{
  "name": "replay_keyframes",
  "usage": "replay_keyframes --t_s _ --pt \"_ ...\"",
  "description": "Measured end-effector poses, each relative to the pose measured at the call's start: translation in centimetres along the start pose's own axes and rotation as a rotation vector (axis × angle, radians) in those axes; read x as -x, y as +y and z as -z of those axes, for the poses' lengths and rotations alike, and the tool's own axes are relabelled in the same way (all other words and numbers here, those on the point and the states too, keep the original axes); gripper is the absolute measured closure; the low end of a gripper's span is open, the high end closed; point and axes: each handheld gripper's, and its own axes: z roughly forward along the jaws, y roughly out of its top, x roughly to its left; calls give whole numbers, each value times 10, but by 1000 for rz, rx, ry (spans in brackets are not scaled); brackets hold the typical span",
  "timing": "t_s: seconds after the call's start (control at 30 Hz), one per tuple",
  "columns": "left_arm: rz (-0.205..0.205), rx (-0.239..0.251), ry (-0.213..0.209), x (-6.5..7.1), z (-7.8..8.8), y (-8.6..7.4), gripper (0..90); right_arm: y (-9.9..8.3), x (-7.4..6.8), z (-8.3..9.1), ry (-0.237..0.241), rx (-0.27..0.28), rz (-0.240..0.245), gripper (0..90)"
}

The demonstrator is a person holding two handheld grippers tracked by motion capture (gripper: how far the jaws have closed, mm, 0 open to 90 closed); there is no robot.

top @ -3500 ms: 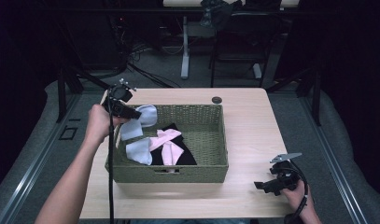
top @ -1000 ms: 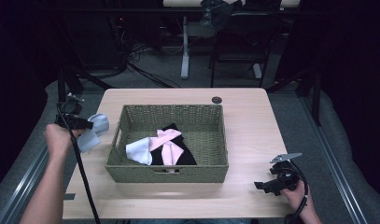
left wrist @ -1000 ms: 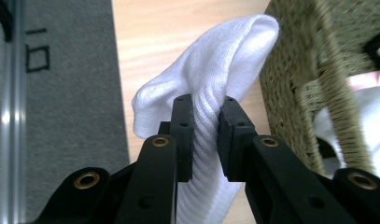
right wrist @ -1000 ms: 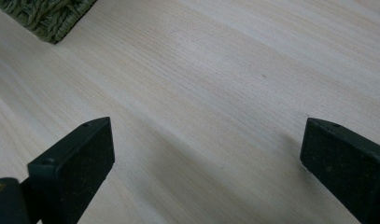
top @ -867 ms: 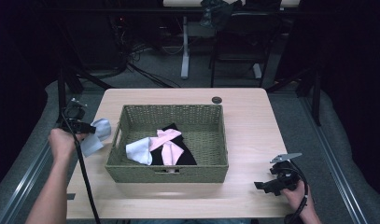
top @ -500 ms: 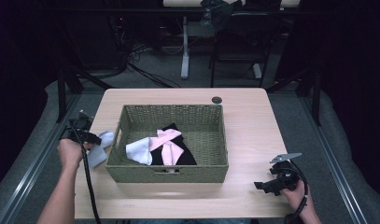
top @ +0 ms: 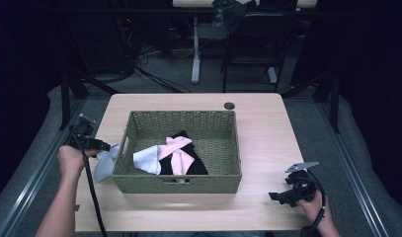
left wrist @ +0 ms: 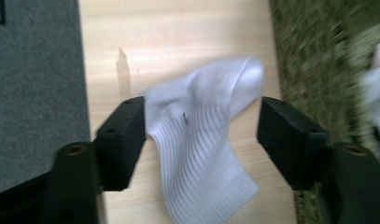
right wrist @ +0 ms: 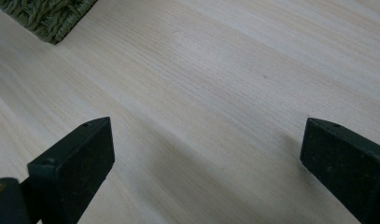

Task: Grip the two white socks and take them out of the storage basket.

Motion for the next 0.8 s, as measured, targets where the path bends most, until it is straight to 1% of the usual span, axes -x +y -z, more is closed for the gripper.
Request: replay_keyframes --t_s 0.03,0.07,0.1,0.13,0.17,0.2,0.3,0.33,0.37,0.4,0.47,0.57,0.6,0.63,0.67,0.7,0.73,0.77,0.8 --pt "-7 34 3 2 13 4 249 0 0 0 -1 -1 0 24" --pt "-12 46 1 4 20 6 237 0 0 0 0 0 0 24" --pt "-12 46 1 4 20 6 223 0 0 0 0 0 0 24" --pt "-23 66 1 7 29 9 223 0 0 0 -1 0 0 24" --pt "-39 87 0 12 40 13 188 0 0 0 0 0 0 24" --pt "-39 87 0 12 40 13 183 0 0 0 0 0 0 24" --pt "-83 113 7 24 58 20 167 0 0 0 0 -1 1 24" --pt "-104 124 1 30 65 23 157 0 0 0 1 0 1 24" --pt "-115 128 -5 34 69 25 154 0 0 0 -4 -3 4 24" --pt "-115 128 -5 34 69 25 153 0 0 0 -3 -2 3 24" --pt "-142 136 -5 43 74 28 151 0 0 0 -3 -2 3 24" --pt "-175 141 -13 55 75 31 124 0 0 0 -5 1 0 24" --pt "-202 135 -21 64 74 34 119 0 0 0 -3 -2 2 24" --pt "-202 135 -21 64 74 34 116 0 0 0 -3 -2 2 24" --pt "-212 138 -23 69 73 35 110 0 0 0 -5 1 0 24" --pt "-233 134 -30 77 71 37 104 0 0 0 7 4 -4 24" --pt "-233 134 -30 77 71 37 101 0 0 0 7 4 -4 24" --pt "-248 131 -33 83 70 38 93 -1 -1 0 -9 13 -12 24" --pt "-253 128 -35 86 69 39 93 -1 -1 0 -9 13 -12 24"
